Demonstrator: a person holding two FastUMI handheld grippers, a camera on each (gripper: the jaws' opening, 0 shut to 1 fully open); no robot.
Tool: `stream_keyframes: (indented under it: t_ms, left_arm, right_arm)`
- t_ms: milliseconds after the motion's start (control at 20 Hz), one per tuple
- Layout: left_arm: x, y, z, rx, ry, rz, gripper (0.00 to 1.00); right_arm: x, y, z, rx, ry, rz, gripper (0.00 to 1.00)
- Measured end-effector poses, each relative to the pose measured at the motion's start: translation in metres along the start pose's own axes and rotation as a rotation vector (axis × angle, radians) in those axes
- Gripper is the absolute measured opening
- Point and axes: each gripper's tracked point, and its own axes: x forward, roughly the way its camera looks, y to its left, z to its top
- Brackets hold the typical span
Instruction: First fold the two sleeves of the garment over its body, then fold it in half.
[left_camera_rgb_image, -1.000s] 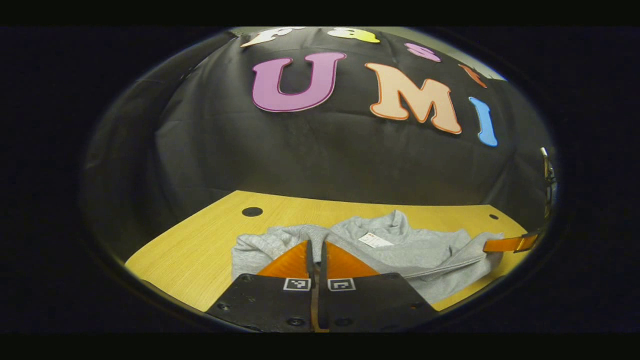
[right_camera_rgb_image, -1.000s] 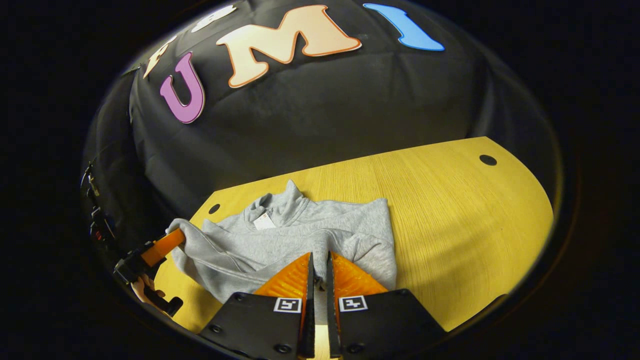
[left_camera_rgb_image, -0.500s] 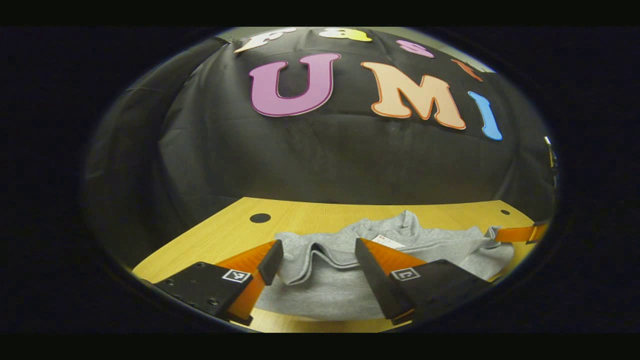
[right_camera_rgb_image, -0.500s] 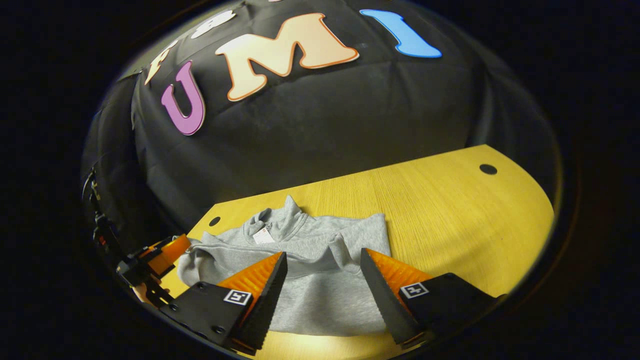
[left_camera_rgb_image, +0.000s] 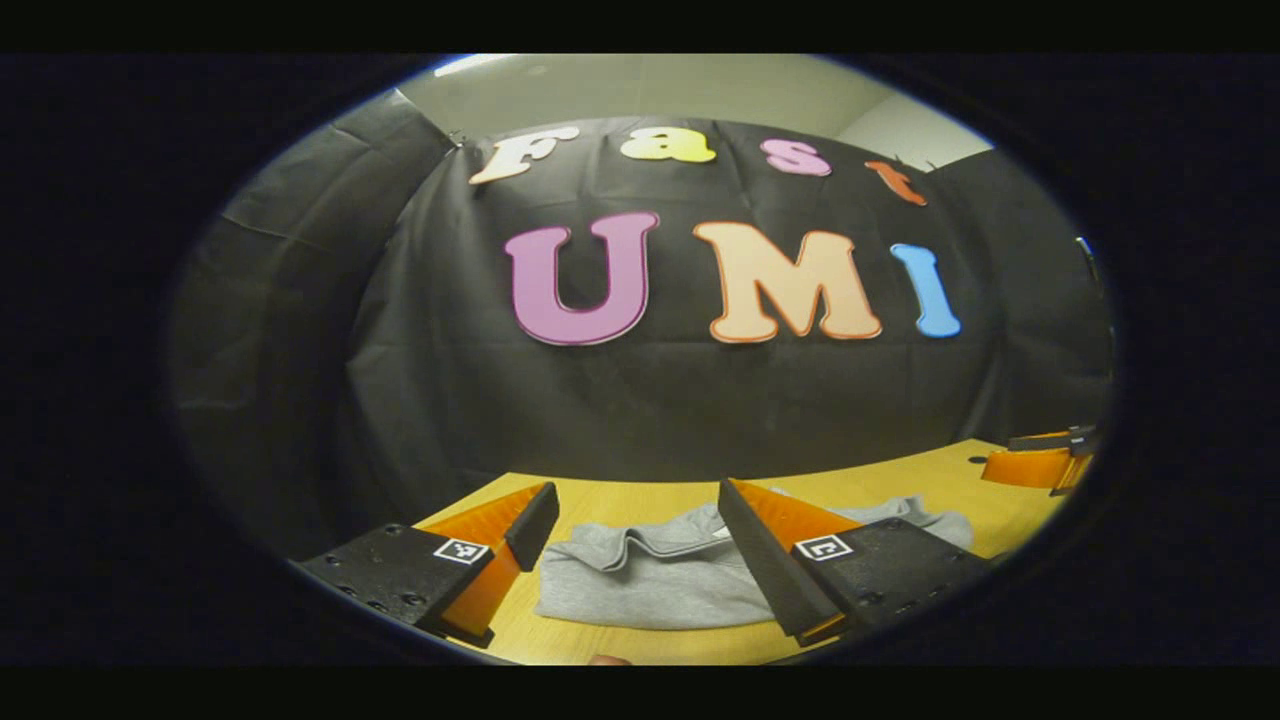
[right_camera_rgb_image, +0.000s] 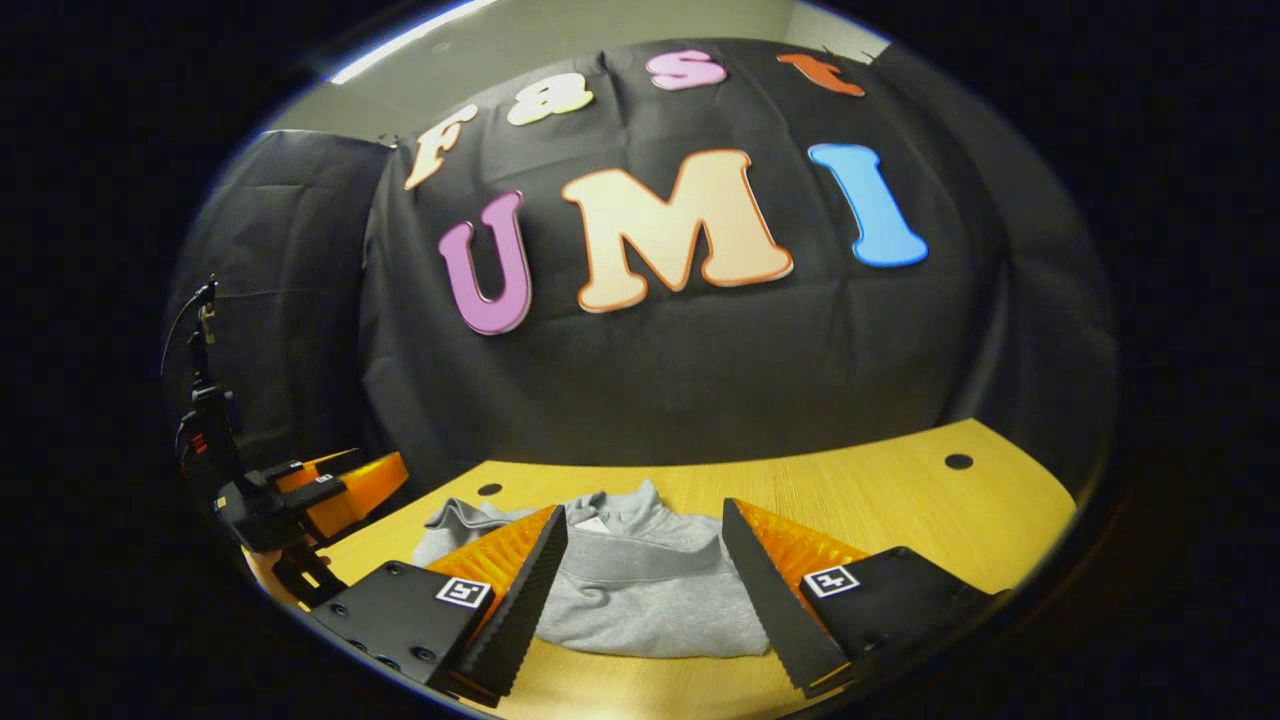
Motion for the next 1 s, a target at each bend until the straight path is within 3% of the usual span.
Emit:
stream_keyframes:
  t_ms: [150,250,350,600,700,750,800,1000]
  left_arm:
    - [-0.033,-0.011,-0.002,0.009,-0.021,-0.023,0.95]
    - [-0.054,-0.002,-0.005,0.057,-0.032,0.009,0.93]
    - [-0.071,0.006,-0.018,0.071,-0.014,0.035,0.99]
    - [-0.108,0.021,-0.039,0.057,-0.016,0.090,0.95]
    - [-0.109,0.020,-0.036,0.071,-0.029,0.093,0.99]
    - [-0.110,0.020,-0.035,0.071,-0.031,0.095,0.94]
    - [-0.111,0.017,-0.032,0.069,-0.036,0.088,0.94]
    - [-0.110,0.007,-0.036,0.047,-0.019,0.069,0.94]
  right_arm:
    - [-0.044,-0.002,0.015,-0.034,-0.124,-0.037,0.97]
    - [-0.073,-0.004,0.013,-0.042,-0.188,-0.055,0.96]
    - [-0.098,-0.011,0.005,-0.041,-0.221,-0.084,0.96]
    - [-0.134,-0.020,-0.025,0.065,-0.227,-0.088,0.96]
    - [-0.135,-0.025,-0.033,0.070,-0.211,-0.100,0.97]
    - [-0.136,-0.027,-0.037,0.068,-0.198,-0.104,0.93]
    - [-0.137,-0.025,-0.036,0.063,-0.200,-0.104,0.97]
    - [-0.141,-0.022,-0.032,0.061,-0.220,-0.090,0.96]
